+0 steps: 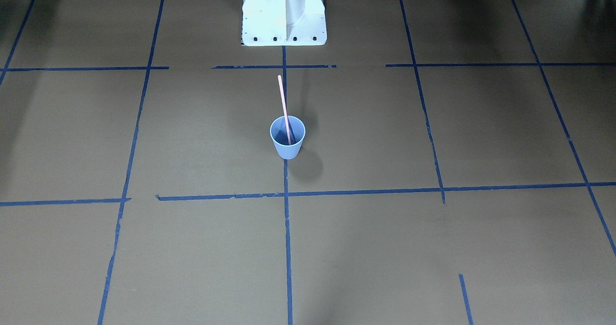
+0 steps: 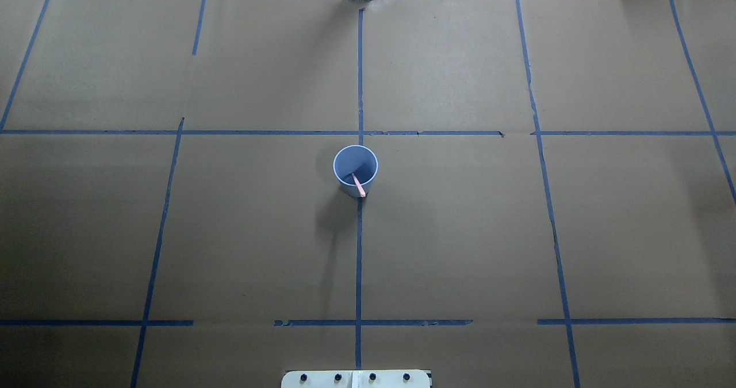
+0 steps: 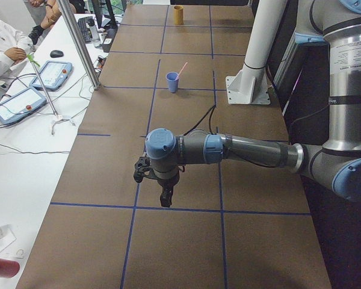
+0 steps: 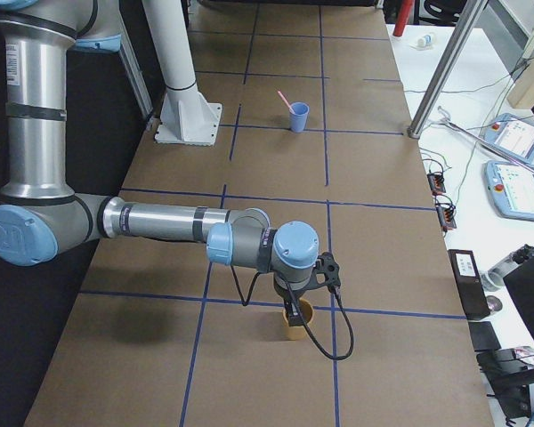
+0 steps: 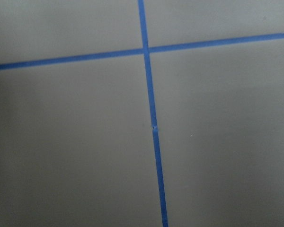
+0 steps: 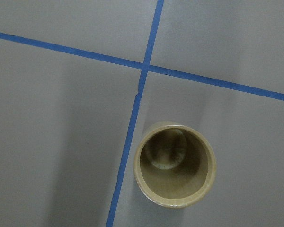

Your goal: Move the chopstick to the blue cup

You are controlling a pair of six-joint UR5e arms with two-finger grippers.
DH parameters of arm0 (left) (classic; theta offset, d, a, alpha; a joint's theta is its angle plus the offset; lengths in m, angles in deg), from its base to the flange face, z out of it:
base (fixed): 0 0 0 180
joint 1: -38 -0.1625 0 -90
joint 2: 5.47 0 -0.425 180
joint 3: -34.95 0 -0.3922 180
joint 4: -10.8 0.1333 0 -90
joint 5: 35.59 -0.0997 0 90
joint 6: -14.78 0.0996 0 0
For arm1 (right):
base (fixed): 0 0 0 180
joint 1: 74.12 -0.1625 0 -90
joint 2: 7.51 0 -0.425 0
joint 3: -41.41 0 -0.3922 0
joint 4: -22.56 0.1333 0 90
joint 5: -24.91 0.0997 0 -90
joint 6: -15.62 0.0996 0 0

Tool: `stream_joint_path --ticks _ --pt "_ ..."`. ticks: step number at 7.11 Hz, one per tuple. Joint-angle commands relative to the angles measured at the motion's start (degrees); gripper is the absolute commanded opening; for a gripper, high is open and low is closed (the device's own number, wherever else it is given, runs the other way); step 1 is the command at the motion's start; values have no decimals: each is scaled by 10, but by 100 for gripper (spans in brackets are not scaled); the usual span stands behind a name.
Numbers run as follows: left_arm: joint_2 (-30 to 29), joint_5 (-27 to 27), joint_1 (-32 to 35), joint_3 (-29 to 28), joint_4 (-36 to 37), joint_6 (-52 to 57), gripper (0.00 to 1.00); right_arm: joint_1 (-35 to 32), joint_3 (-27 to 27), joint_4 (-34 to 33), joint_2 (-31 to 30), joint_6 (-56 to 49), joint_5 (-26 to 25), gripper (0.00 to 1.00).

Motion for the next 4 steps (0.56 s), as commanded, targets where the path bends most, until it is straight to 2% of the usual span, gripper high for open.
stream_joint_path --ticks 1,4 --pt "0 -1 -1 -2 1 0 100 1 1 2 -3 1 1 100" --pt "0 -2 -1 -3 1 0 100 1 -16 3 -6 1 1 100"
